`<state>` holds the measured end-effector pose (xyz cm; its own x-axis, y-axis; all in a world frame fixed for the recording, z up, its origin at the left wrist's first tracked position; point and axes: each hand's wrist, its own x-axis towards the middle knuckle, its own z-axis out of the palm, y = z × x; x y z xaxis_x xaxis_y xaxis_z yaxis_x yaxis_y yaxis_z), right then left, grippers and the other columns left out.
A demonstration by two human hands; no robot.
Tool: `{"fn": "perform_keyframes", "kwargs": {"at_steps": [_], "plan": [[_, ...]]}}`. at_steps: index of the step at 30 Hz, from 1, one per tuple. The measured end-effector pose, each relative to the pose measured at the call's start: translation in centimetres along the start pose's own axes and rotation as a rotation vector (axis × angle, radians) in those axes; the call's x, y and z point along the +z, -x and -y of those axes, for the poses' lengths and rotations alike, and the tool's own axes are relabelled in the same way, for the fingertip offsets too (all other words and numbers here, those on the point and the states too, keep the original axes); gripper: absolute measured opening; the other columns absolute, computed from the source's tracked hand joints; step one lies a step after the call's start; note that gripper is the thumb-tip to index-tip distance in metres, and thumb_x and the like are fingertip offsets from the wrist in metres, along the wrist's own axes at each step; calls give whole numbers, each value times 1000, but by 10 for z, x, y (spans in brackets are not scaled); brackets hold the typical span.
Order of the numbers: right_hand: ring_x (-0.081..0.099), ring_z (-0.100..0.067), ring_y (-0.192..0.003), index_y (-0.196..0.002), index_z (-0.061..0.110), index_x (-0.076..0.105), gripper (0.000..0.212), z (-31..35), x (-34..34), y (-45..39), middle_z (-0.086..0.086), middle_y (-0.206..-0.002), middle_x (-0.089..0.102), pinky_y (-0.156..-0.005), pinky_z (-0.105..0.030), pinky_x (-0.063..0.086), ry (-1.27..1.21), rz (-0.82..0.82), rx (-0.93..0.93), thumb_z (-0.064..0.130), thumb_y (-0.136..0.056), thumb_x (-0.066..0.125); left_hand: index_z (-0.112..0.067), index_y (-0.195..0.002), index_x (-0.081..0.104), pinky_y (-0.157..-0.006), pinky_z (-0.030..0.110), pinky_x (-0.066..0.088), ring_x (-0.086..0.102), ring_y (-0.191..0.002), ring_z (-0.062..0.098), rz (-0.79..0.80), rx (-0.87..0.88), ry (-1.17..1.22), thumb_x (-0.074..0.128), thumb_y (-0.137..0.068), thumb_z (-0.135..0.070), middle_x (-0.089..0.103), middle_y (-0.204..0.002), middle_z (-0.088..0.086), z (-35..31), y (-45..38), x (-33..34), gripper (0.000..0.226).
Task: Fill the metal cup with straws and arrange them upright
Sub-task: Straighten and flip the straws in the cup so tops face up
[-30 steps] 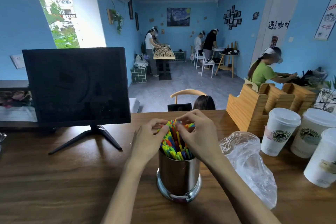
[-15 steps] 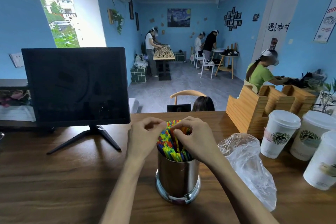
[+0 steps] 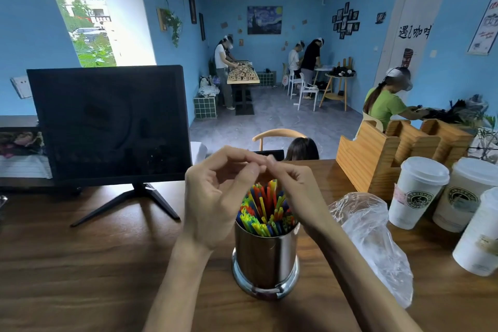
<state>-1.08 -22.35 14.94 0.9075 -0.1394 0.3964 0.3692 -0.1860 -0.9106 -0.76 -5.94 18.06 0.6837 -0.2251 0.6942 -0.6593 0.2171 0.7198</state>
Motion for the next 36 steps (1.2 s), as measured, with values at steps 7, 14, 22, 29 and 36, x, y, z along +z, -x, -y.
{"fn": "perform_keyframes", "kwargs": {"at_steps": [7, 14, 22, 29, 36], "plan": [[68, -25, -86, -133, 4, 59, 50, 11, -1, -18, -13, -96, 76, -79, -30, 58, -614, 47, 322, 19, -86, 68, -20, -96, 79, -94, 37, 58, 72, -105, 16, 298, -129, -220, 75, -82, 1, 77, -105, -8, 19, 5, -6, 25], [74, -20, -71, -133, 11, 56, 42, 11, -5, -14, -10, -107, 69, -66, -26, 60, -116, -170, 62, -1, -94, 65, -30, -104, 77, -96, 27, 54, 67, -111, 5, 315, -190, -320, 70, -86, 2, 73, -113, -17, 31, 8, -14, 37], [70, -8, -67, -145, 67, -5, 113, 2, -7, -11, 11, -91, 64, -75, -36, 60, 506, -75, -216, 2, -88, 68, -45, -96, 72, -79, 7, 46, 63, -102, -2, 181, -261, -490, 71, -93, -19, 70, -104, -23, 52, 5, -22, 27], [61, -17, -59, -143, 67, -19, 123, 10, -9, -13, 10, -88, 59, -66, -46, 56, 593, -35, -251, 1, -86, 68, -41, -105, 73, -82, 8, 48, 63, -105, -1, 233, -312, -506, 71, -93, -23, 69, -109, -22, 55, 6, -23, 22], [61, -9, -63, -145, 59, -25, 126, 9, -11, -16, 8, -83, 59, -67, -40, 57, 657, -4, -239, 5, -85, 71, -38, -109, 72, -88, 24, 53, 64, -106, 2, 215, -296, -478, 70, -94, -26, 70, -108, -20, 59, 1, -19, 19]]}}
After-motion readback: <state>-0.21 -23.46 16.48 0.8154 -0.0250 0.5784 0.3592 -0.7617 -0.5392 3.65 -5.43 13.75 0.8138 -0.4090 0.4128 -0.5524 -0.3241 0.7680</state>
